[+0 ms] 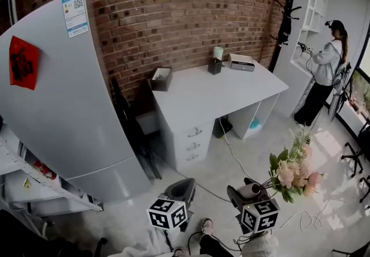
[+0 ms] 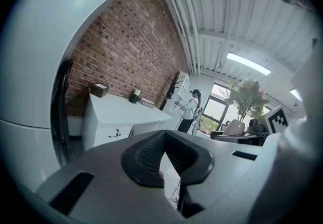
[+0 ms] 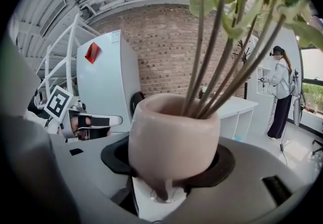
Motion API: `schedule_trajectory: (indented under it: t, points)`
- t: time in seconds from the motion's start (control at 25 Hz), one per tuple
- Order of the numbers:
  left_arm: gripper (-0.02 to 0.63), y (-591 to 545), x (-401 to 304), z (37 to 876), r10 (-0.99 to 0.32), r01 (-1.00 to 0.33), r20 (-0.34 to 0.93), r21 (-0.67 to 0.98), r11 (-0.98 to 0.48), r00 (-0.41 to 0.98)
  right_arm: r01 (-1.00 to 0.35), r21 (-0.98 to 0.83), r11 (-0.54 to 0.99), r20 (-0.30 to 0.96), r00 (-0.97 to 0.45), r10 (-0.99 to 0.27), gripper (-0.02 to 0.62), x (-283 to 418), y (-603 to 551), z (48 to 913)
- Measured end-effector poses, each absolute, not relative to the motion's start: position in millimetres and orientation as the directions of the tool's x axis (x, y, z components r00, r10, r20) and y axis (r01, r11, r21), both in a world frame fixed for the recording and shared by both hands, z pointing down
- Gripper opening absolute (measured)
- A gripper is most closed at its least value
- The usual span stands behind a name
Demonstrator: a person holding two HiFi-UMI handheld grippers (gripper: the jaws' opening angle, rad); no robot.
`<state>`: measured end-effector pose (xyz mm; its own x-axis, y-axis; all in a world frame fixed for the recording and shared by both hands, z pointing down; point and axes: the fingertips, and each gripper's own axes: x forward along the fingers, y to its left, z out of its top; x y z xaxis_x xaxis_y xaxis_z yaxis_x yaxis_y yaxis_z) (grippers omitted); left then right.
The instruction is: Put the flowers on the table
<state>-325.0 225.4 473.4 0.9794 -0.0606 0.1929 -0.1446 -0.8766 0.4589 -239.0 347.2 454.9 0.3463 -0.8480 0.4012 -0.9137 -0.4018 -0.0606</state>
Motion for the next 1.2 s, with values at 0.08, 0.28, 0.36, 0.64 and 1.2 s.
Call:
schedule_trajectory:
  t: [0.08,0.28,0.36,0.64,1.2]
  points:
    - [0.006,218.8,-300.5,472.9,-0.060,-0.144,0.192,0.458,-0.877,0.979,-0.917,-0.051,-0.397,0.404,0.344,-0.848,0.250,-215.3,338.7,453.5]
    - [0.006,202.4,-232.2,465.3,-0.069,-0.146,0.180,0.459,-0.876,0.981,-0.926,-0.022,-0.378,0.412,0.336,-0.847,0.250,-147.3,317.7,448.2]
    - [0.006,196.6,-205.7,462.2,-0.075,-0.151,0.181,0.457,-0.876,0.981,-0.931,-0.017,-0.365,0.415,0.326,-0.849,0.250,-122.0,311.2,446.0]
    - [0.006,187.1,-116.3,450.7,-0.080,-0.150,0.174,0.436,-0.887,0.982,-0.934,-0.005,-0.357,0.433,0.320,-0.843,0.250,-32.6,302.4,445.2]
    - [0.006,159.6,-51.8,470.4,-0.109,-0.206,0.238,0.434,-0.877,0.965,-0.938,-0.051,-0.343,0.475,0.279,-0.834,0.250,41.9,281.2,472.4]
